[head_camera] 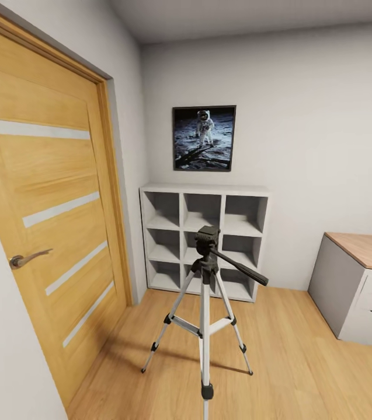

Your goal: Attach the digital camera to the camera tripod in the bedroom.

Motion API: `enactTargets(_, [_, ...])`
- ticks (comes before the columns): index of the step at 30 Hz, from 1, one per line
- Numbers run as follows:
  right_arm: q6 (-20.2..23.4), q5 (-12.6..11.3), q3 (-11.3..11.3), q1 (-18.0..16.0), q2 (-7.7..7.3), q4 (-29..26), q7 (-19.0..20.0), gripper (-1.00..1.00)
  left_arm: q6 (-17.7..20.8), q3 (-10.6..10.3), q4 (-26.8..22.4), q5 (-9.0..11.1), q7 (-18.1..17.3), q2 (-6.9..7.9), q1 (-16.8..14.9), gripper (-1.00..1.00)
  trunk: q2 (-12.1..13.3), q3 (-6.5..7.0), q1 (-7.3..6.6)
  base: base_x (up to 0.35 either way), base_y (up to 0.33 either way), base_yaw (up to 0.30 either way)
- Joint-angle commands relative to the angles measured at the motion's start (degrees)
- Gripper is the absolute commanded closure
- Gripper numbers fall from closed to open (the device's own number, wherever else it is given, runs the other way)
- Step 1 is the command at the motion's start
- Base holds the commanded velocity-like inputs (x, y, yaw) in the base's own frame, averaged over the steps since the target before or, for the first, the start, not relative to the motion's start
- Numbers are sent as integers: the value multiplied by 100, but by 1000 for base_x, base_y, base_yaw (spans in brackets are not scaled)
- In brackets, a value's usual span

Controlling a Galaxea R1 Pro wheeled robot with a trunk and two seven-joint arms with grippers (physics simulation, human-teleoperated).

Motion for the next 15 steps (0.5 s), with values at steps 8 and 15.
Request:
enactTargets(8, [16,37,-8,-6,-7,13,73,-100,-3,-47,-1,28,9,3,0,100,-4,-2,2,-1,1,0])
enactTargets(15, [32,35,0,-6,16,9,23,-100,-5,-44,-1,29,9,3,-2,100,-4,-22,2,0,0,0])
